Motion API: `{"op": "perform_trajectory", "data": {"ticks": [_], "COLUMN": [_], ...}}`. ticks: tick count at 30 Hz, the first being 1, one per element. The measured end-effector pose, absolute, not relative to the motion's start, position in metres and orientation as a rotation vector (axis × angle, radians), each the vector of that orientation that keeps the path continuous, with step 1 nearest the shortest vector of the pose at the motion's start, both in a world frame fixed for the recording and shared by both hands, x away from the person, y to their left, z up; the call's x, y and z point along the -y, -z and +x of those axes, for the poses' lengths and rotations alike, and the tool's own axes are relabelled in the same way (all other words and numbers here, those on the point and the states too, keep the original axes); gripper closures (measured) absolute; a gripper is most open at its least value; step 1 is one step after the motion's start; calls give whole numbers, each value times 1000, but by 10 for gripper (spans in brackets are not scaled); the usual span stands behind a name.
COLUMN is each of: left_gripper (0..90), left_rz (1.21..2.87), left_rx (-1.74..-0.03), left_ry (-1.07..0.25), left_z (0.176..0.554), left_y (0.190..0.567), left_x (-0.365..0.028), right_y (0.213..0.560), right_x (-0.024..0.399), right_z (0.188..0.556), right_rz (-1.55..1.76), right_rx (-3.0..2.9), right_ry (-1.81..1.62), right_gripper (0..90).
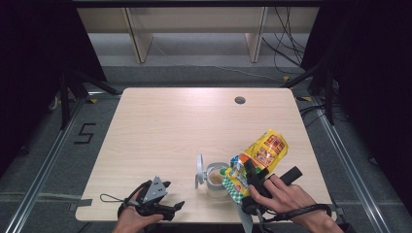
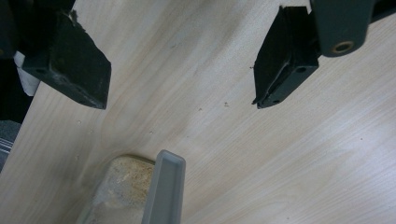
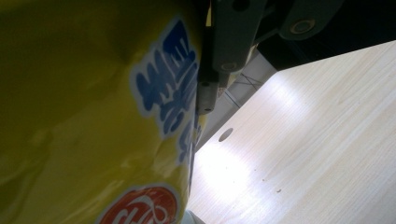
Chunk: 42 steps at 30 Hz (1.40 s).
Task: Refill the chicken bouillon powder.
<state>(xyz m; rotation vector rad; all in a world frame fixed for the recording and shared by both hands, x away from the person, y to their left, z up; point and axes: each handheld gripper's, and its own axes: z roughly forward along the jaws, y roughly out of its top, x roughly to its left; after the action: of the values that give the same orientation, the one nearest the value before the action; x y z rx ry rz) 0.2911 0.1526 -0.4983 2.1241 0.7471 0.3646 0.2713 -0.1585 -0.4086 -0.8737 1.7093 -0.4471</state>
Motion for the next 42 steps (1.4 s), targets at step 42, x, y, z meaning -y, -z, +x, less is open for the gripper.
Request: {"op": "perform_trajectory", "data": {"ticks": [42], "left_gripper": [189], "left_rz": [2108], "left_rx": [-757], "left_ry": [-363], "left_z": [291], "left_y": [499], "left_x": [-152], "right_y": [407], "right_x": [158], "right_z": [272], "right_rz": [-878], "right_rx": [-1709], "right_ry": [460], "right_gripper": [750]}}
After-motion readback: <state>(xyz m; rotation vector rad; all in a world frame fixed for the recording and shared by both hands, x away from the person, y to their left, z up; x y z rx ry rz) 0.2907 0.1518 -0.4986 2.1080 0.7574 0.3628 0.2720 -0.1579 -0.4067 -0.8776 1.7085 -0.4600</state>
